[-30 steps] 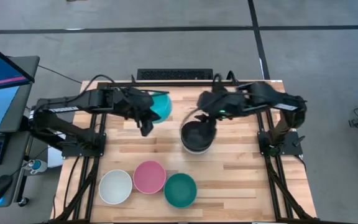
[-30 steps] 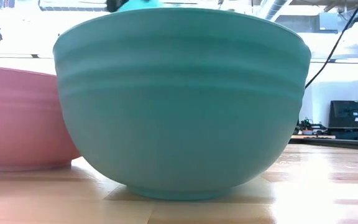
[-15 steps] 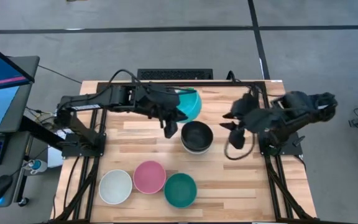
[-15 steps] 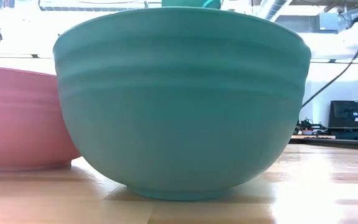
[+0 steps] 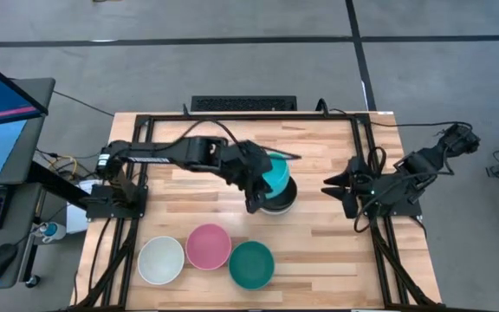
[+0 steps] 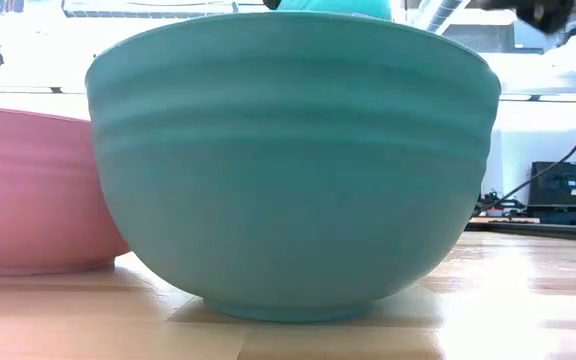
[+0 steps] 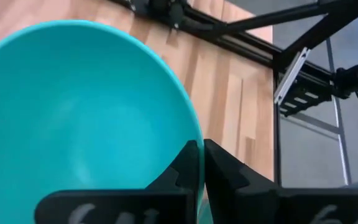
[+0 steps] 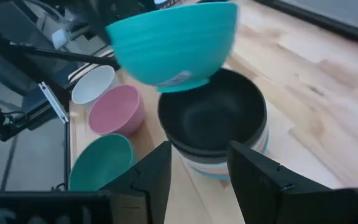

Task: Nest bowls inside each other
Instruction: Stack the light blue bowl on top of the black bowl, then stack the green bowl on top of the light blue bowl

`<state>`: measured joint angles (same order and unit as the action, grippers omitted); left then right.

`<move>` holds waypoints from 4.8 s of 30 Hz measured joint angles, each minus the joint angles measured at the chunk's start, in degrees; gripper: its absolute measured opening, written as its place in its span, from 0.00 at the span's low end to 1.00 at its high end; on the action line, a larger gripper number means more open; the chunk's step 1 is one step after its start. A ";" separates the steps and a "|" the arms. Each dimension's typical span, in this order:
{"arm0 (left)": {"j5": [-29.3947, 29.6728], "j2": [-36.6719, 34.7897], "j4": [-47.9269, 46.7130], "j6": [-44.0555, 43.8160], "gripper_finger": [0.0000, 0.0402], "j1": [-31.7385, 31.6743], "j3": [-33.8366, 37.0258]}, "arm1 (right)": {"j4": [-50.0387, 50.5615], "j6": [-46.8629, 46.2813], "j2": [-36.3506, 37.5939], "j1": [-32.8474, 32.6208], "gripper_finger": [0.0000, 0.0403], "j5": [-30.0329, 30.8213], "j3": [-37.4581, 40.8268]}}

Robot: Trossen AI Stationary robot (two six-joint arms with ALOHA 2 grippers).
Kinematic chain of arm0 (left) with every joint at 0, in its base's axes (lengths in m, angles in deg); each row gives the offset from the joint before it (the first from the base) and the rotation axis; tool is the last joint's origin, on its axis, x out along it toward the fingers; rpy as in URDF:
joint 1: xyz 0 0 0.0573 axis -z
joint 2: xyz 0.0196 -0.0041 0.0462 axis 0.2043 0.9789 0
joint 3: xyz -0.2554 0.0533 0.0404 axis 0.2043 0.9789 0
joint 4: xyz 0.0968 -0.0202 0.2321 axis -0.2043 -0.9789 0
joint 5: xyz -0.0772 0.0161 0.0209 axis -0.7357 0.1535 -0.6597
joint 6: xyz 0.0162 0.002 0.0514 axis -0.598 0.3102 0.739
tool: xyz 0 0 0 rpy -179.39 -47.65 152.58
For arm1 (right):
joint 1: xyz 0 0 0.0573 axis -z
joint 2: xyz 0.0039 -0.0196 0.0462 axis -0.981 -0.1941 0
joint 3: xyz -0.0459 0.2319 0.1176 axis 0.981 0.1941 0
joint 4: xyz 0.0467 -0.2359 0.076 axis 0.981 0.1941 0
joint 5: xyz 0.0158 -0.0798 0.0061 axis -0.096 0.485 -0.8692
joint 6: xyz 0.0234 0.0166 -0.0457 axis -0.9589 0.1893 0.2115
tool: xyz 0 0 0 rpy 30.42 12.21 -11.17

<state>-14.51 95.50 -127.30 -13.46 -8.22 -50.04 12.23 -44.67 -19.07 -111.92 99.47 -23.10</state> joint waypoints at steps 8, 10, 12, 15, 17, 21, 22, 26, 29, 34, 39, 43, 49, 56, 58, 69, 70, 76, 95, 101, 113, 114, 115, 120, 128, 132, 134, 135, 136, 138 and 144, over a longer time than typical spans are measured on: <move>1.32 5.32 -2.84 -2.72 0.00 2.03 -0.07 | -3.61 -3.70 4.46 -0.25 0.44 -0.01 7.69; 2.54 6.83 -3.83 -2.71 0.00 2.06 -0.07 | -4.87 -3.11 4.42 -0.25 0.44 -0.03 7.97; 3.43 8.43 -4.31 -1.70 0.00 2.00 -0.07 | -5.69 -2.84 4.29 -0.25 0.44 -0.03 7.97; 2.83 9.80 -2.15 0.07 0.02 1.49 0.02 | -5.90 -2.82 4.29 -0.25 0.44 -0.03 7.97; 2.63 10.01 1.22 0.36 0.04 1.08 0.00 | -5.88 -2.81 4.29 -0.25 0.44 -0.03 7.97; 2.37 10.10 4.68 0.32 0.10 0.19 -0.02 | -5.88 -2.78 4.29 -0.25 0.44 -0.03 7.97; 2.08 10.10 5.10 0.11 0.11 -0.01 -0.02 | -5.88 -2.78 4.29 -0.25 0.44 -0.03 7.97; 1.25 10.10 5.13 -0.16 0.15 -0.40 -0.02 | -5.87 -2.75 4.29 -0.22 0.44 -0.05 7.97; 0.90 10.10 4.81 -0.36 0.16 -0.35 -0.02 | -5.86 -2.73 4.29 -0.25 0.44 -0.14 7.97; 0.68 10.10 4.67 -1.37 0.17 0.38 -0.02 | -5.86 -2.71 4.27 -0.22 0.44 -0.20 7.97; 2.04 11.12 4.55 -1.44 0.17 1.30 -0.07 | -5.85 -2.71 4.27 -0.22 0.44 -0.20 7.97; 2.21 13.31 3.56 -1.49 0.17 1.53 -0.12 | -5.87 -2.71 4.25 -0.22 0.44 -0.21 7.97; 4.23 15.57 2.03 -0.79 0.04 1.53 -0.07 | -6.33 -2.73 4.20 -0.16 0.44 -0.25 7.96; 4.52 15.57 2.85 -0.71 0.03 1.42 -0.09 | -6.31 -2.71 3.45 -0.16 0.44 -0.25 7.95; 3.09 15.57 3.05 -0.63 0.03 1.40 -0.09 | -6.28 -2.71 3.12 -0.16 0.44 -0.25 7.95; -0.88 15.81 3.63 -0.34 0.16 1.00 0.03 | -6.35 -2.72 2.70 -0.14 0.44 -0.31 7.95; -1.23 15.81 3.65 -0.38 0.17 0.86 0.02 | -6.42 -2.73 2.71 -0.14 0.44 -0.31 7.95; -2.99 15.31 5.66 -1.14 0.21 0.16 0.01 | -6.99 -2.72 2.71 -0.14 0.44 -0.31 7.95; 4.73 13.62 -24.49 7.31 0.21 5.40 -17.18 | -7.14 -2.73 2.73 -0.14 0.44 -0.40 7.95; 12.38 10.32 -30.39 2.67 0.21 9.80 -21.19 | -7.22 -2.73 2.71 -0.16 0.44 -0.44 7.95; 32.76 -1.26 -40.85 -11.52 0.21 18.77 -22.45 | -7.17 -2.77 2.74 -0.14 0.44 -0.44 7.95; 34.35 -1.77 -40.92 -10.47 0.21 19.31 -22.45 | -7.26 -3.12 2.72 -0.14 0.44 -0.42 7.95; 35.42 -2.15 -40.88 -9.03 0.21 19.69 -22.45 | -7.60 -3.15 2.58 -0.14 0.44 -0.44 7.95; 33.24 -2.14 -40.74 -6.23 0.21 20.09 -21.94 | -12.42 -3.15 1.20 -0.01 0.44 -0.41 7.95; 33.29 -2.20 -38.90 -4.14 0.21 19.94 -11.61 | -24.98 -3.46 -4.13 -0.25 0.44 -6.15 7.93; 31.52 -3.17 -30.02 -2.97 0.21 19.89 -2.33 | -34.63 -2.88 -8.87 -0.25 0.44 -10.07 7.91; 28.68 -4.75 -23.87 -1.04 0.21 19.55 2.70 | -37.86 -3.11 -11.52 -0.25 0.44 -12.31 7.91; 27.16 -5.81 -21.10 -0.38 0.21 19.27 5.16 | -39.30 -3.15 -12.90 -0.25 0.44 -13.28 7.91; 26.02 -6.95 -18.93 -0.22 0.21 18.89 7.50 | -40.43 -3.17 -14.33 -0.25 0.44 -14.63 7.82; 24.81 -9.63 -16.15 -0.87 0.21 17.72 12.26 | -41.61 -3.20 -17.28 -0.25 0.44 -15.75 7.44; 23.02 -20.83 -8.30 -3.54 0.21 15.24 27.02 | -42.29 -3.21 -26.89 -0.25 0.44 -16.14 2.91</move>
<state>8.51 74.67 -135.60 -16.99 7.02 -23.02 -30.06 -47.88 -45.96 -112.17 83.32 -20.19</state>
